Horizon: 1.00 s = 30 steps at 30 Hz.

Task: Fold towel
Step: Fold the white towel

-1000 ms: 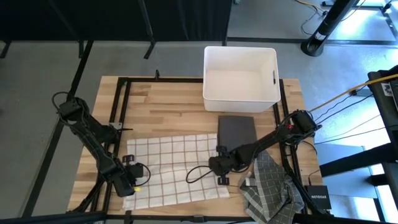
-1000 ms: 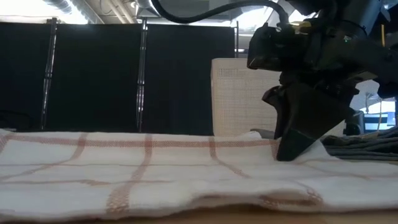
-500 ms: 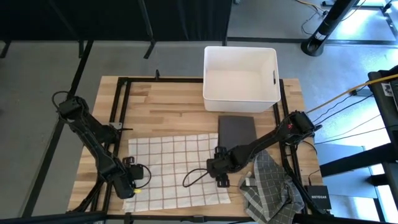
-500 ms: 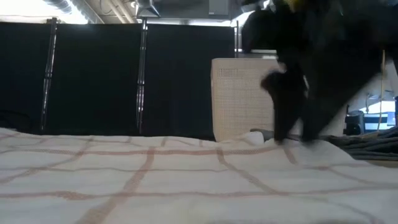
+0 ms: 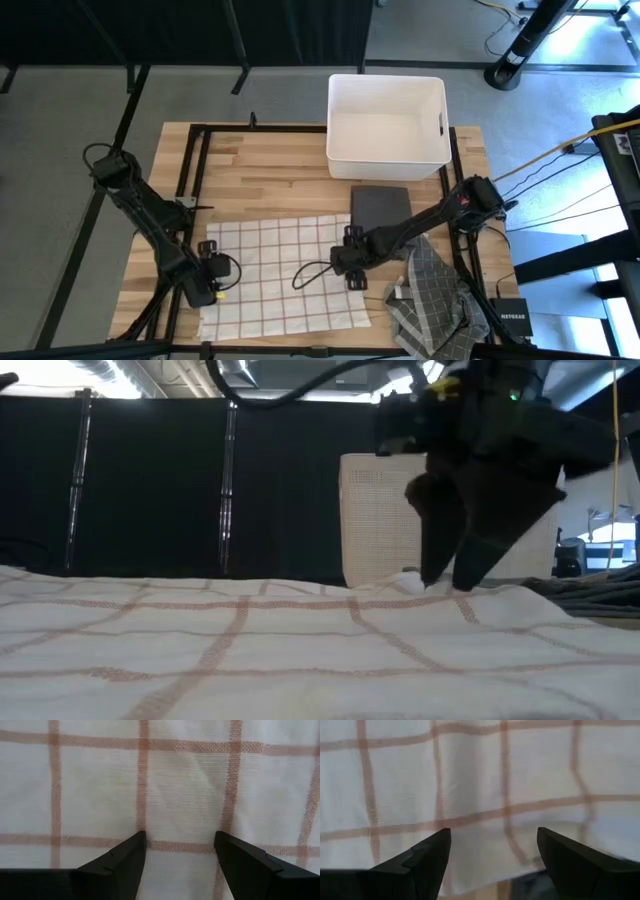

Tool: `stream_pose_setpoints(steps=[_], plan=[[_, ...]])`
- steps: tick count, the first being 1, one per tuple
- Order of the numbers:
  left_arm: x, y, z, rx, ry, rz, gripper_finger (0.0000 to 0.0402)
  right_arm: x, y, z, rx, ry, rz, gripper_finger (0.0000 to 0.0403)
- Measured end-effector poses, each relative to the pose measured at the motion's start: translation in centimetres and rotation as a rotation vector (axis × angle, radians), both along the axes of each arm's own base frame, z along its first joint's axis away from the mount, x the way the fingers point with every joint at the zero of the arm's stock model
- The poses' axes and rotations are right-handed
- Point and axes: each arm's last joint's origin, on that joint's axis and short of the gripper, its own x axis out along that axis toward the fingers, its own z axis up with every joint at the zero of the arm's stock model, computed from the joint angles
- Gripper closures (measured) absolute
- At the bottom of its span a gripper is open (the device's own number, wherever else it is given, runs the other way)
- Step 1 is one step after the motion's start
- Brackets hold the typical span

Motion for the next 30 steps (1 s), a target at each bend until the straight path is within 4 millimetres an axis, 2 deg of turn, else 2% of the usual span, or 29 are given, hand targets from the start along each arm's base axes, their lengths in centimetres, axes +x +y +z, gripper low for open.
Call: stream_pose_setpoints(steps=[5,12,23,26,30], plan=[[-0.5,0.3,-0.8,-0.024,-0.001,0.014,0.0171,-0.5,0.1,-1.6,0.032,-0.024,0.03,0.0103],[-1.0,0.3,-0.9,-0.005,0.022,0.001,0.0171,-1.7,-0.4,-3.2,0.031,-0.005,0.017,0.0103],[-1.0,-0.1,-0.9,-0.042,0.019,-0.01,0.0173,-1.8,-0.5,-3.6,0.029,-0.015,-0.011,0.0105],[-1.2,0.1,-1.0,-0.028,0.04,0.022,0.0193,-1.8,-0.5,-3.7,0.023,-0.016,-0.017,0.0127],[-1.3,0.3,-1.0,-0.014,0.047,0.029,0.0238,-1.8,-0.6,-3.7,0.019,-0.016,-0.02,0.0187]])
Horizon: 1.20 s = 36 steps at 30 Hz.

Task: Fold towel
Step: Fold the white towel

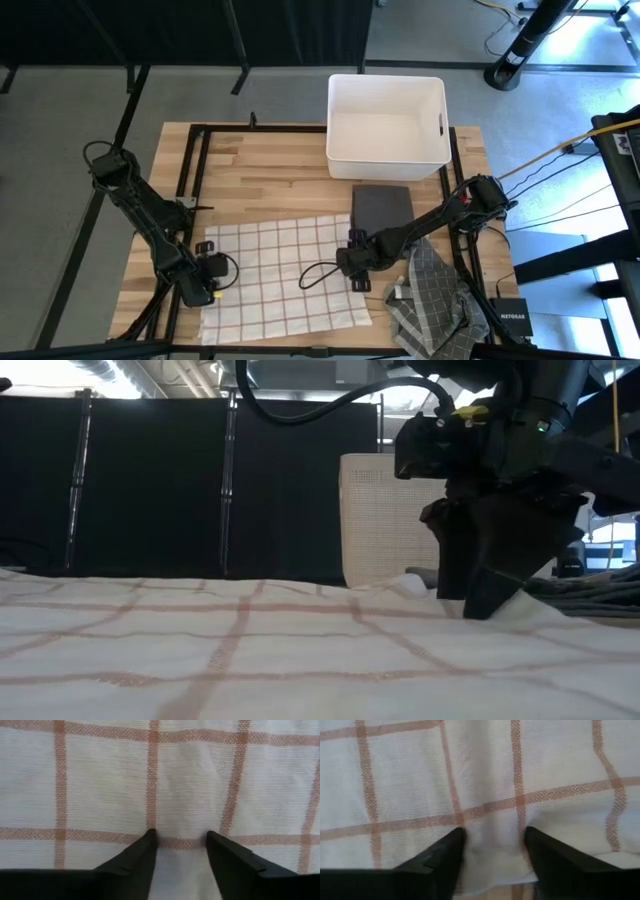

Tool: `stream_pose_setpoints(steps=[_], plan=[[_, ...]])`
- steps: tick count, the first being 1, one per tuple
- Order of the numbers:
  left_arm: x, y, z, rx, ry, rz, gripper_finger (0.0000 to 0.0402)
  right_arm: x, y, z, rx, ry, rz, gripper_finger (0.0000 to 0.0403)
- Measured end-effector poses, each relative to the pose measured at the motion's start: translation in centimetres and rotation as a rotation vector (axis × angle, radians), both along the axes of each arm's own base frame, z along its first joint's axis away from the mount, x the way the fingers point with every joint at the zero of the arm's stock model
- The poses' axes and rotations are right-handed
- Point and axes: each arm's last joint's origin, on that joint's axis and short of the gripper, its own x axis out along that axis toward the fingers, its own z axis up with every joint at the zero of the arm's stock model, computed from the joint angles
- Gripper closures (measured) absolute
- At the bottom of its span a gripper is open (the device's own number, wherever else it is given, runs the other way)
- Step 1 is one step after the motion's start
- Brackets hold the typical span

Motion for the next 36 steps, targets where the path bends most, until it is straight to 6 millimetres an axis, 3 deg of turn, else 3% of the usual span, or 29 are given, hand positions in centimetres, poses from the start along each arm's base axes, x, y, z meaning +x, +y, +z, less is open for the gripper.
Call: stream_pose_setpoints(steps=[8,14,22,27,33,36], plan=[[-0.2,0.3,0.0,0.025,0.024,0.007,0.0342,0.0,0.0,0.0,-0.005,0.0,0.003,0.032],[-0.2,0.4,0.0,0.048,0.012,0.011,0.0395,0.0,0.0,0.0,-0.004,-0.002,0.003,0.0381],[-0.1,0.4,-0.1,0.078,-0.041,-0.029,0.0375,0.8,0.3,-1.2,0.002,-0.049,0.001,0.0369],[-0.1,0.6,-0.1,0.114,-0.058,0.002,0.0396,1.0,0.9,-1.2,-0.021,-0.081,0.006,0.0393],[-0.1,0.5,1.8,0.213,-0.032,0.053,0.0398,0.4,2.4,1.7,-0.151,-0.113,0.036,0.0397],[0.5,-0.3,3.5,0.226,-0.089,0.049,0.0399,0.6,3.3,4.7,-0.211,-0.197,0.019,0.0395]])
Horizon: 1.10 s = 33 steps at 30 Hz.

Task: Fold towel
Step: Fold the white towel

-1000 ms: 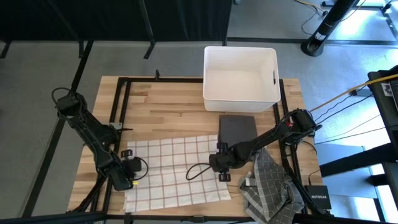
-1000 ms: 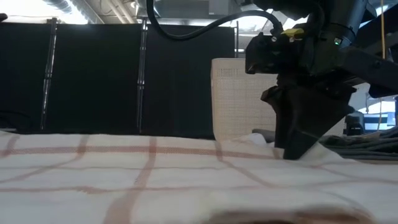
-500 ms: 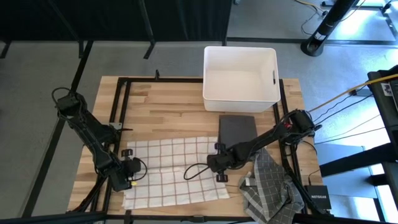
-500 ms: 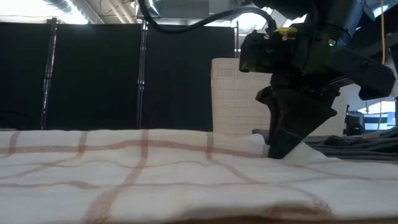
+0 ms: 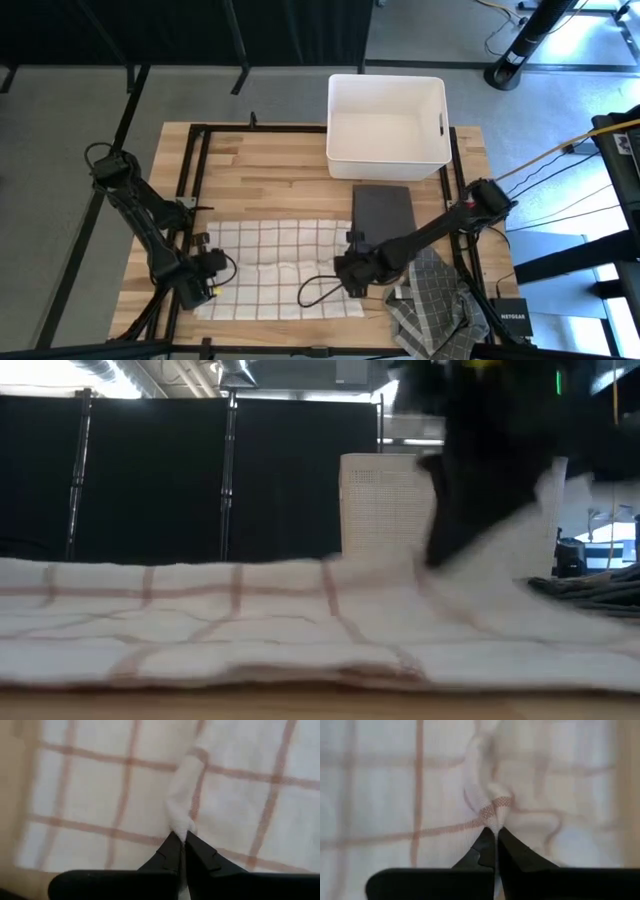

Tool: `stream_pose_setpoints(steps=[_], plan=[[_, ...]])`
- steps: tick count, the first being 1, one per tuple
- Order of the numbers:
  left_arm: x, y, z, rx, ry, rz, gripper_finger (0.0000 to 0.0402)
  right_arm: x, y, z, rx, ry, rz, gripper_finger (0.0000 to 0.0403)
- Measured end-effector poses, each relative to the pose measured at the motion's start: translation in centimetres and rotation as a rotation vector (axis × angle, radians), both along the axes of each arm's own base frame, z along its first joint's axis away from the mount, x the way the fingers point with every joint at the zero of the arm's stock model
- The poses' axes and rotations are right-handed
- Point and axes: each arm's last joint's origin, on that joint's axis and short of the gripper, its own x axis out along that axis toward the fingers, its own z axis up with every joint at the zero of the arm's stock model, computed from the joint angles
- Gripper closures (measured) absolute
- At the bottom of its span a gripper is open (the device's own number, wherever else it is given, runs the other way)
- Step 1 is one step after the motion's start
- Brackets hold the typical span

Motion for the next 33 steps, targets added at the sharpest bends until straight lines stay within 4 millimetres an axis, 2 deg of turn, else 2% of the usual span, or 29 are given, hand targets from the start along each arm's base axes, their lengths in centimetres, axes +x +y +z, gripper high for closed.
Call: stream_pose_setpoints(steps=[9,14,19,28,33], plan=[[1.0,-1.2,6.1,0.113,-0.103,-0.036,0.04,0.2,0.8,6.5,-0.089,-0.118,-0.041,0.0396],[1.0,-0.9,9.3,0.191,-0.124,-0.026,0.04,0.1,0.5,8.1,-0.139,-0.113,-0.059,0.0398],[0.6,-0.2,11.7,0.255,-0.103,0.009,0.04,-0.3,-0.5,10.1,-0.148,-0.161,-0.1,0.0394],[0.1,0.9,13.1,0.213,-0.135,-0.006,0.04,-0.7,-4.1,13.0,-0.149,-0.22,-0.204,0.0394],[-0.2,1.2,13.4,0.18,-0.118,-0.005,0.04,-2.3,-4.8,14.6,-0.13,-0.228,-0.234,0.0398]])
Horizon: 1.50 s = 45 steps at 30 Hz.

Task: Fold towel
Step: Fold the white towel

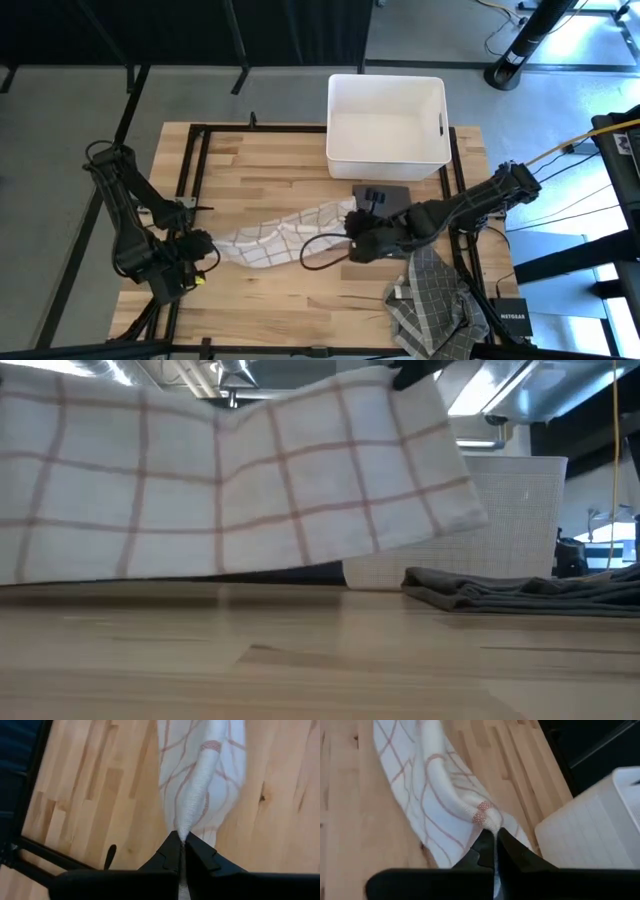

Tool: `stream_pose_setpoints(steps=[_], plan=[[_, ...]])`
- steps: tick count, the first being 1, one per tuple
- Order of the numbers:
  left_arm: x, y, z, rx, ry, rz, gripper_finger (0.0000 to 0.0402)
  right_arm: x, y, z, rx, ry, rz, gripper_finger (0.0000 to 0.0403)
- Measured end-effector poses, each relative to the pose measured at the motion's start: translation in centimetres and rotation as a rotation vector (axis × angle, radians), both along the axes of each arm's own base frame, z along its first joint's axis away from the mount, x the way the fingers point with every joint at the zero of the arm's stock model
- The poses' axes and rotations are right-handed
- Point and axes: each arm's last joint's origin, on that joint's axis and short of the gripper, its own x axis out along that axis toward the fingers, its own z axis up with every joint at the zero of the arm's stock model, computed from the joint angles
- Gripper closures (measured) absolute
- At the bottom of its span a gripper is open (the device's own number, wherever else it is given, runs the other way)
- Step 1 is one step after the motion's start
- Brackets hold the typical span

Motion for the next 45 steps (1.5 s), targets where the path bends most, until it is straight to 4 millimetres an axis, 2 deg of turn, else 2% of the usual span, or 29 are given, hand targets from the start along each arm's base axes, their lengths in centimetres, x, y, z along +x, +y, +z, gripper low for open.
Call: stream_pose_setpoints(steps=[12,15,18,23,26,28,31,33,35,41,45], plan=[[-0.1,0.0,-0.1,-0.021,0.024,0.017,0.04,-0.4,0.2,-0.4,0.089,0.081,0.035,0.0398],[0.0,0.3,-0.6,0.004,0.026,0.029,0.04,-0.4,0.0,-0.4,0.074,0.077,0.027,0.0397],[0.4,1.0,-1.7,0.066,0.051,0.029,0.04,0.0,-0.9,-0.7,0.051,0.068,0.004,0.0396],[1.2,2.7,-3.7,0.243,0.102,-0.016,0.04,0.9,-3.8,-1.2,-0.091,0.05,-0.107,0.0398],[1.9,3.3,-3.5,0.335,0.061,-0.053,0.04,1.2,-4.9,-1.0,-0.205,0.035,-0.147,0.0398],[2.2,3.3,-3.1,0.369,0.041,-0.081,0.0401,1.3,-4.9,-0.8,-0.266,0.019,-0.151,0.0399],[2.0,3.1,-3.0,0.35,0.076,-0.114,0.0401,1.1,-3.8,-1.1,-0.244,0.022,-0.098,0.0399],[1.6,2.6,-3.5,0.264,0.127,-0.115,0.0401,0.9,-2.6,-2.6,-0.185,0.034,-0.056,0.0399],[1.1,1.9,-4.5,0.176,0.162,-0.109,0.0401,0.5,-1.3,-4.8,-0.132,0.06,-0.006,0.0399],[0.1,-0.5,-9.1,-0.111,0.117,-0.12,0.0401,-0.5,1.8,-12.0,0.023,0.095,0.145,0.0393],[-0.2,-1.7,-11.1,-0.294,0.088,-0.133,0.0395,-1.1,2.9,-14.0,0.1,0.141,0.181,0.0391]])
